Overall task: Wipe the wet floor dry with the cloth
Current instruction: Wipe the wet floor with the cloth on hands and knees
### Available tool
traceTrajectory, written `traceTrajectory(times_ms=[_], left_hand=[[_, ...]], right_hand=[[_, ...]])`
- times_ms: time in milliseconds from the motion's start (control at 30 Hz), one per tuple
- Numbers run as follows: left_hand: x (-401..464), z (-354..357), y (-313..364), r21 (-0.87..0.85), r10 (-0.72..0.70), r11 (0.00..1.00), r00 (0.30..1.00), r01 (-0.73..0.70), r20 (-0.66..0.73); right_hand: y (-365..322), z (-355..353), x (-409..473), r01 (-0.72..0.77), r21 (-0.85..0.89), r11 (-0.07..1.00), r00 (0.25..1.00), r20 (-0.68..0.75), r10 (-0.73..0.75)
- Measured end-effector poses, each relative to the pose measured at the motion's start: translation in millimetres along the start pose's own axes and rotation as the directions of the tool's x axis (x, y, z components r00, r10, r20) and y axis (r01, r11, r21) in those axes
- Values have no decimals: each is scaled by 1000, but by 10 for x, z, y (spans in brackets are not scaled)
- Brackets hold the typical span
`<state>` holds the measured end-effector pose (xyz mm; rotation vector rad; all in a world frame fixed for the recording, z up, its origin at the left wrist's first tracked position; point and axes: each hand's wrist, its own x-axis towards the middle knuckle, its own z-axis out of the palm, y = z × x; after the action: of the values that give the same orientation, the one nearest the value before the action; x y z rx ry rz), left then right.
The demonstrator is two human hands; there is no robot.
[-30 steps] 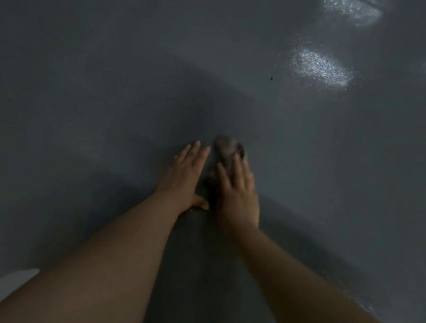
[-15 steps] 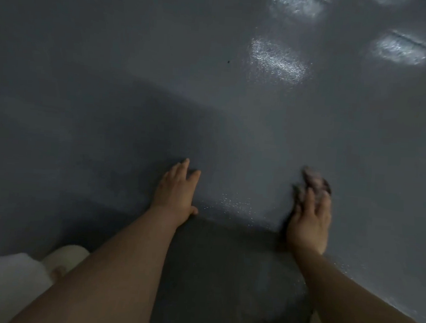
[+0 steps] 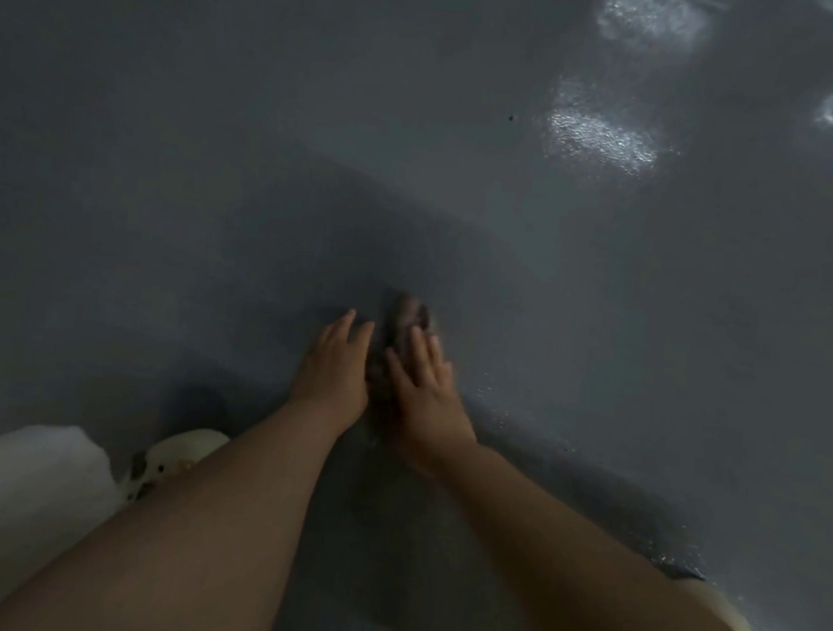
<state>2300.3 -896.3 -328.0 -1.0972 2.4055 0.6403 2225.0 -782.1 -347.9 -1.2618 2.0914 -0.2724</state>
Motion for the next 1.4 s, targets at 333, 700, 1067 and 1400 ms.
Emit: traceTrajectory(times_ms=[333,700,1067,1400], left_hand=[[-153,73,111,-326,-165,936,983,131,-79],[-243,-14,114,-674,-269,623,918,396,291],[-236,-155,110,-767,-158,598,973,232,170],[-124,-237,257,-760,-164,640,986,112,7]], right_hand=[[66,-316,-37,-246,353,903,933,-165,319],[-107,-277,-45,-340,461,820,939,109,327],[187,-507,-2,-318,839,441,909,138,392],[297,-828,78,-279,860,428,865,31,501]])
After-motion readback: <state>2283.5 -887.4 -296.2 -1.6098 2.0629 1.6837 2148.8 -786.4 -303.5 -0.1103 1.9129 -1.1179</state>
